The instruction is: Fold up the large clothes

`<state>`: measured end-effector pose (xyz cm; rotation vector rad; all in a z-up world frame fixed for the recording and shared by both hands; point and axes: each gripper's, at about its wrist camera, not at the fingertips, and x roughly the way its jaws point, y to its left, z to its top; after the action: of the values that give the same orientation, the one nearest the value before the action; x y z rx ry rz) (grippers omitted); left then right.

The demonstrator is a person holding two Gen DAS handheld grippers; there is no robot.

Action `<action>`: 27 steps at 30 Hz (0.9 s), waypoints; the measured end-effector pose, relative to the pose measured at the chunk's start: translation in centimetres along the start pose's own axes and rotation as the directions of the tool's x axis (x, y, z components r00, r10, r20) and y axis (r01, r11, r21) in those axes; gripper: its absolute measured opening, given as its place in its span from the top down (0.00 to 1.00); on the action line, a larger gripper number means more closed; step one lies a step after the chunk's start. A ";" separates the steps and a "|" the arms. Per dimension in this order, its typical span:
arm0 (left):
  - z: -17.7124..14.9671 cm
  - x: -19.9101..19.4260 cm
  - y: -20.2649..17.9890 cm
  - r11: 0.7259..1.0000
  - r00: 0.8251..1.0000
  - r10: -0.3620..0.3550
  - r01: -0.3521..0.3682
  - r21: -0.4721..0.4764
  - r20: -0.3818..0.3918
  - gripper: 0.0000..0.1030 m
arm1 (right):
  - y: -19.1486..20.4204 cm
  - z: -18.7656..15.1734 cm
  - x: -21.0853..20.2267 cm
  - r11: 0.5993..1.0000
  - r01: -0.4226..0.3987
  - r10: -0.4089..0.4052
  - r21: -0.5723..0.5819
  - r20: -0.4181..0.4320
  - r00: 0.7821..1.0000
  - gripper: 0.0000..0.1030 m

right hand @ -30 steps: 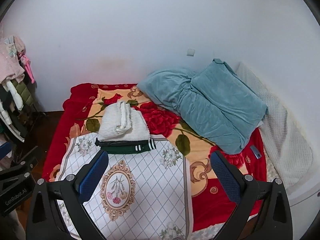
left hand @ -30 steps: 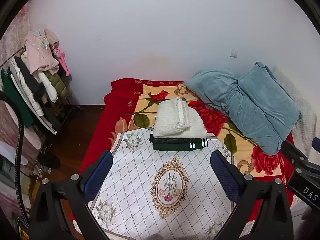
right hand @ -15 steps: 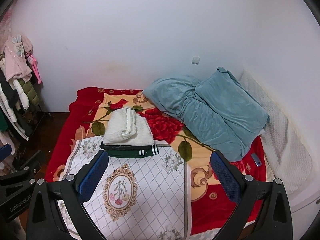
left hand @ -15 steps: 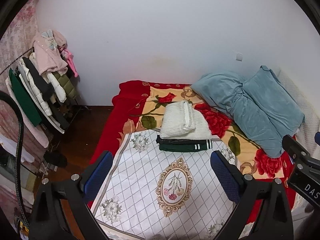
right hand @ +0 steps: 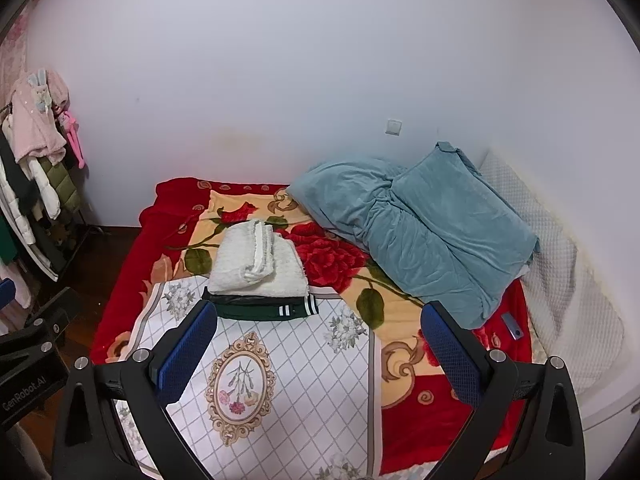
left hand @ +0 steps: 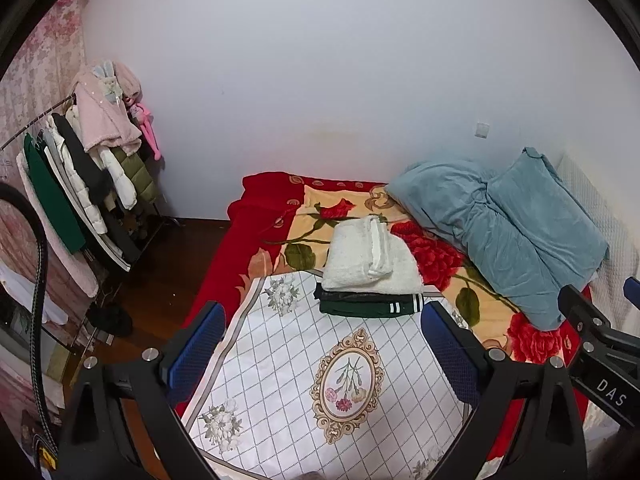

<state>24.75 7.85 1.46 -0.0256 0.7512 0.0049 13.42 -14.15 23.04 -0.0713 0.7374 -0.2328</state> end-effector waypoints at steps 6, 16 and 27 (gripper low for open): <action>0.2 0.0 0.1 1.000 1.000 -0.001 0.001 -0.002 0.006 0.03 | 0.0 0.5 0.0 1.000 -0.005 0.005 0.003 0.004 1.000 0.00; 0.7 -0.1 0.3 1.000 1.000 -0.003 0.003 -0.003 0.009 0.03 | 0.0 0.8 0.2 1.000 -0.010 0.010 0.008 0.006 1.000 0.00; 1.8 -0.2 0.3 1.000 1.000 -0.006 0.006 0.002 0.012 0.03 | 0.3 0.7 -0.2 1.000 -0.017 0.016 0.010 0.014 1.000 0.00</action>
<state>25.77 8.17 2.90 -0.0264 0.7392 -0.0013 13.77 -13.83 23.63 -0.0576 0.7224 -0.2199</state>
